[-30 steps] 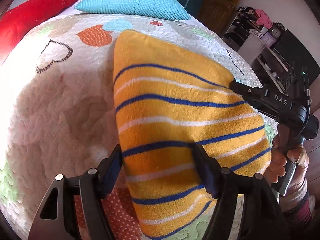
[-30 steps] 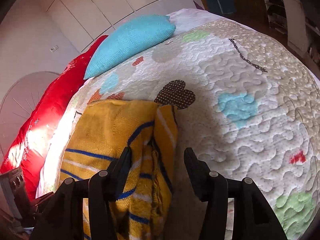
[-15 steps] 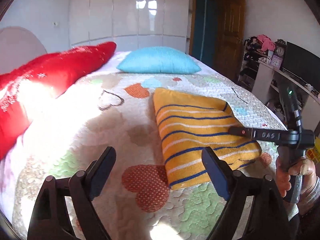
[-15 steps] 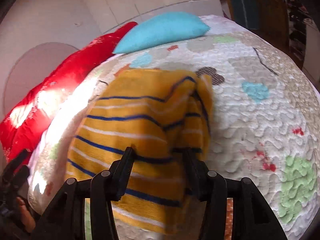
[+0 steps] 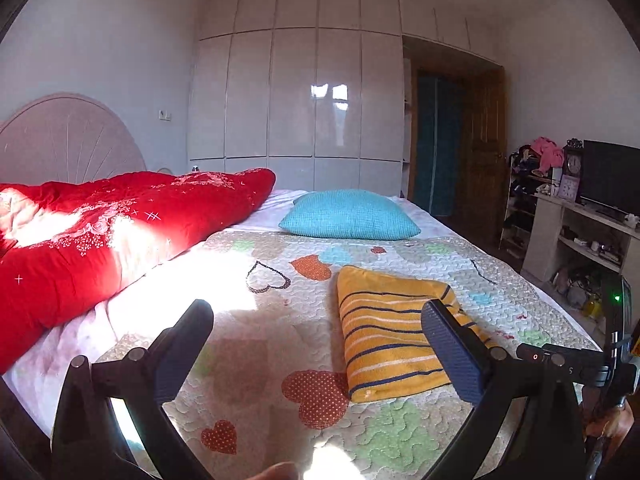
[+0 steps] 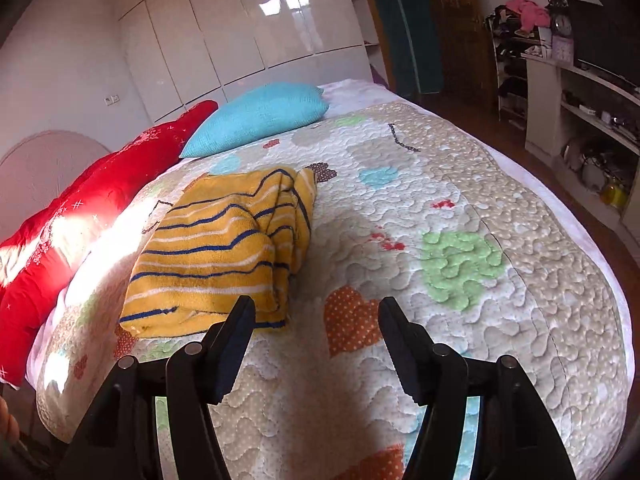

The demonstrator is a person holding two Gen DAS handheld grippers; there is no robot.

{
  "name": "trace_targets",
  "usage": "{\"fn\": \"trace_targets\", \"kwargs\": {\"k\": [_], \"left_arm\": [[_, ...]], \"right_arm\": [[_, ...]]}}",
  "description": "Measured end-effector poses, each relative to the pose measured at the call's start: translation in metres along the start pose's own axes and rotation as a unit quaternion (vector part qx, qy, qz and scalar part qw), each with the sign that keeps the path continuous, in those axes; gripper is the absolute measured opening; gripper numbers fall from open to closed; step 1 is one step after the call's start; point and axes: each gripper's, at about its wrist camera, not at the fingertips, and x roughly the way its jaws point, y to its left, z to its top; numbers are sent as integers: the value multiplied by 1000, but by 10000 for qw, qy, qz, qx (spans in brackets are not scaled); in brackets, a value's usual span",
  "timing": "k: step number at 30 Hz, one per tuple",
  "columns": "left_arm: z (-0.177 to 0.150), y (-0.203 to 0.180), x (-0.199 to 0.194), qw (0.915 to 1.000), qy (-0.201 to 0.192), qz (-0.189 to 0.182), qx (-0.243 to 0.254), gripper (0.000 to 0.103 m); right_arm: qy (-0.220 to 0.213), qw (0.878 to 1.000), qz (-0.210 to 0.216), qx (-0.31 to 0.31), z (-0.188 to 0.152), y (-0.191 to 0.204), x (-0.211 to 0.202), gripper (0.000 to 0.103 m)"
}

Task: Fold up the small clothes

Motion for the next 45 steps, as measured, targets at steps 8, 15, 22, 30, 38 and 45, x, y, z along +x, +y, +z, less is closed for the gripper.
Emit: {"fn": "trace_targets", "kwargs": {"k": [8, 15, 22, 30, 38, 45], "left_arm": [[-17, -11, 13, 9911, 1129, -603, -370, 103], [-48, -15, 27, 9830, 1831, -64, -94, 103], [-69, -10, 42, 9729, 2303, 106, -203, 103], [-82, -17, 50, 9652, 2610, 35, -144, 103], [-88, -24, 54, 9619, 2731, 105, 1, 103], [-93, -24, 59, 9578, 2874, -8, -51, 103]], "right_arm": [[269, 9989, -378, 103, -27, -6, -20, 73], [422, 9974, -564, -179, -45, 5, -21, 76], [691, 9959, -445, -367, -56, 24, -4, 76], [672, 9912, -759, -846, -63, 42, 0, 79], [741, 9894, -860, -906, -65, 39, 5, 79], [786, 9888, -951, -837, -65, 33, 8, 80]]}}
